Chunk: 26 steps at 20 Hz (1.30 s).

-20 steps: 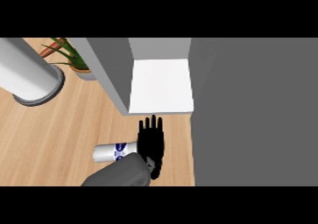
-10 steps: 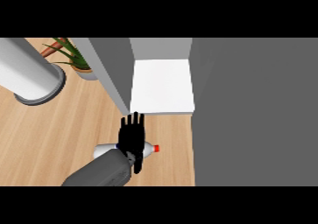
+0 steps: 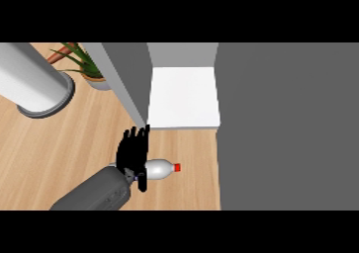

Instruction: Pick up the bottled water, place it into the cabinet and close the cabinet

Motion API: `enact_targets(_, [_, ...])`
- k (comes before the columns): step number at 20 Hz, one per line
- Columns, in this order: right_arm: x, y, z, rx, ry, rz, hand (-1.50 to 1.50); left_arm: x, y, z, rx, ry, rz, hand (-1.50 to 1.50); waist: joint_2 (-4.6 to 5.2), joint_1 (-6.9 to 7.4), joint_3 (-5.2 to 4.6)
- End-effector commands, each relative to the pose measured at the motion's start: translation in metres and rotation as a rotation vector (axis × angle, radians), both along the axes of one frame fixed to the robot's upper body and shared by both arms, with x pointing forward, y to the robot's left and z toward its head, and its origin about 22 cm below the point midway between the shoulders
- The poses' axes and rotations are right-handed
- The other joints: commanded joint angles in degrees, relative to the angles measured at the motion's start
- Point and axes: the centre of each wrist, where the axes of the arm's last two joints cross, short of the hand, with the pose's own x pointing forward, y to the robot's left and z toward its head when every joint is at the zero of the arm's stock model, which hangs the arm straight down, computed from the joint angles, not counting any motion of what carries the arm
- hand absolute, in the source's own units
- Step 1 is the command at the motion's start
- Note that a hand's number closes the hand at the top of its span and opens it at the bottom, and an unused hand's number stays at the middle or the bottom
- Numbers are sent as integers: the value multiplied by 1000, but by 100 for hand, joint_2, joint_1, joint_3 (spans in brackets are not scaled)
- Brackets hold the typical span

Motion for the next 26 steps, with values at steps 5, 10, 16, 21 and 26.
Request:
enact_targets(5, [-19, 16, 44, 66, -67, 44, -150, -10, 40, -8, -123, 73, 48, -150, 16, 43, 1])
enact_targets(10, [-21, 7, 45, 56, -76, 56, -150, 2, 41, -6, -201, 51, 57, 150, 31, -16, -1])
enact_targets(16, [-33, 4, 46, 27, -90, 65, -150, 0, 52, -7, -360, 40, 129, 150, 15, -91, -4])
enact_targets(21, [-27, 7, 39, 40, -78, 6, -150, -31, 33, -19, -328, 81, 35, 150, 12, 55, 5])
enact_targets(26, [-25, -13, 6, 27, -64, -48, -150, -9, 27, 25, -973, -331, 248, 150, -103, 457, -113])
